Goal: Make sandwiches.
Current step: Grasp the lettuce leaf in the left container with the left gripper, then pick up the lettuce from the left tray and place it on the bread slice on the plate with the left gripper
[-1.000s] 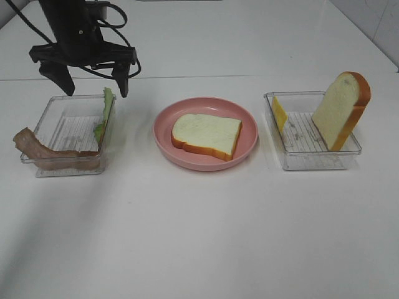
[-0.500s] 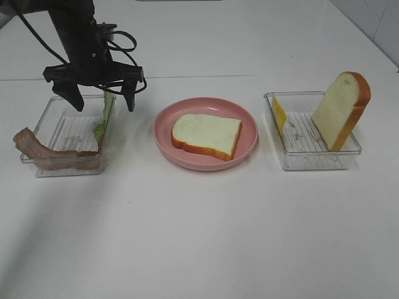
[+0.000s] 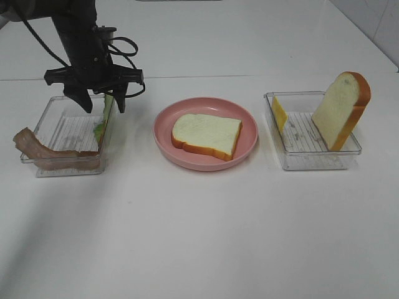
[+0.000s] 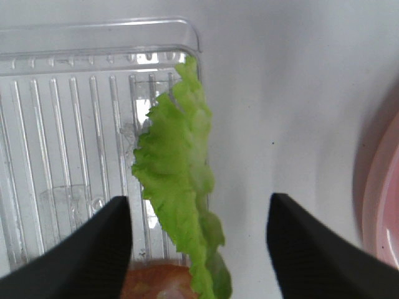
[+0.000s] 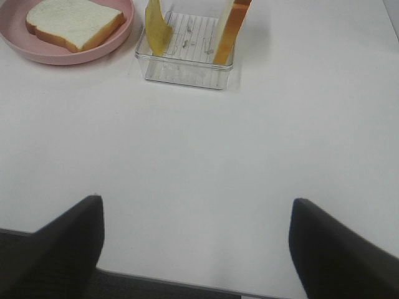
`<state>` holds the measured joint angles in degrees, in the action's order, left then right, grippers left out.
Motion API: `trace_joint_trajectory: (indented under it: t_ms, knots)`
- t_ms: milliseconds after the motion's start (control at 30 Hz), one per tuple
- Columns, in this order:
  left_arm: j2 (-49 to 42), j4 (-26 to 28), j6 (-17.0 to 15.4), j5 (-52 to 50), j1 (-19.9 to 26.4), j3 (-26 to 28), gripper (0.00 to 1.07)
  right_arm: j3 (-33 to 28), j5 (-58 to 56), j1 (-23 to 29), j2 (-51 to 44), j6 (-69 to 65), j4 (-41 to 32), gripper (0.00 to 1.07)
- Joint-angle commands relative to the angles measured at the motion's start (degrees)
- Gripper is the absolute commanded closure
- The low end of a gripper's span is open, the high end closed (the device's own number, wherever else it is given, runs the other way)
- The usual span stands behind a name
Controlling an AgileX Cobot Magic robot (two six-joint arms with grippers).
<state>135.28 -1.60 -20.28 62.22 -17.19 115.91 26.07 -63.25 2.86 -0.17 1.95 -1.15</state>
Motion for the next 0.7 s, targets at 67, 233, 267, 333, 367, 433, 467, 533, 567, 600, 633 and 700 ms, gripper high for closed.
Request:
trace_joint_trajectory:
  t_ms: [67,233,267,333,367,433,467,533,567,600,633,700]
  knots:
    - [0.2,-3.5,-2.9,-1.3,-0.1,-0.3,1.07,-0.1,0.1,-0.2,-2.1,0.5,-0.3,0.27]
    - [0.2,-4.1,-2.9,-1.3,-0.1,0.8,1.07,-0.1,0.1,-0.2,-2.1,0.5,-0.3,0.27]
    - [0.2,-4.1,-2.9,-1.3,-0.1,0.8,1.07,-0.1,0.1,-0.2,-2.1,0.5,-0.3,0.27]
    - [0.2,-4.1,-2.9,-0.7,-0.1,2.3,1.07,-0.1,0.1,-0.2,-2.1,0.5,-0.3,0.27]
    - [0.2,-4.1,-2.9,-0.7,-0.1,2.3,1.07,-0.1,0.1,-0.2,-2.1,0.5,-0.3,0.27]
    - [0.2,-4.1,-2.9,-0.3,-0.1,2.8,1.07,-0.1,0.1,-0.2,-2.1,0.5,-0.3,0.27]
    - [0.2,-4.1,-2.9,1.1,-0.1,4.2,1.07,-0.1,0.1,-0.2,-2.1,0.5,-0.3,0.27]
    - [0.2,-4.1,-2.9,3.1,-0.1,6.0,1.07,-0.1,0.1,-0.2,-2.1,0.5,-0.3,0.27]
    - [0.2,-4.1,-2.9,4.3,-0.1,7.2,1.07,-0.1,0.1,-0.2,-2.1,0.5,-0.3,0.27]
    - [0.2,-4.1,-2.9,4.3,-0.1,7.2,1.07,-0.1,0.1,-0.2,-2.1,0.5,-0.3,0.27]
    - [0.2,-4.0,-2.5,6.4,-0.1,9.7,1.07,-0.1,0.1,-0.2,-2.1,0.5,-0.3,0.27]
    - [0.2,-3.9,-2.1,7.6,-0.1,11.4,1.07,-0.1,0.1,-0.2,-2.1,0.5,-0.3,0.27]
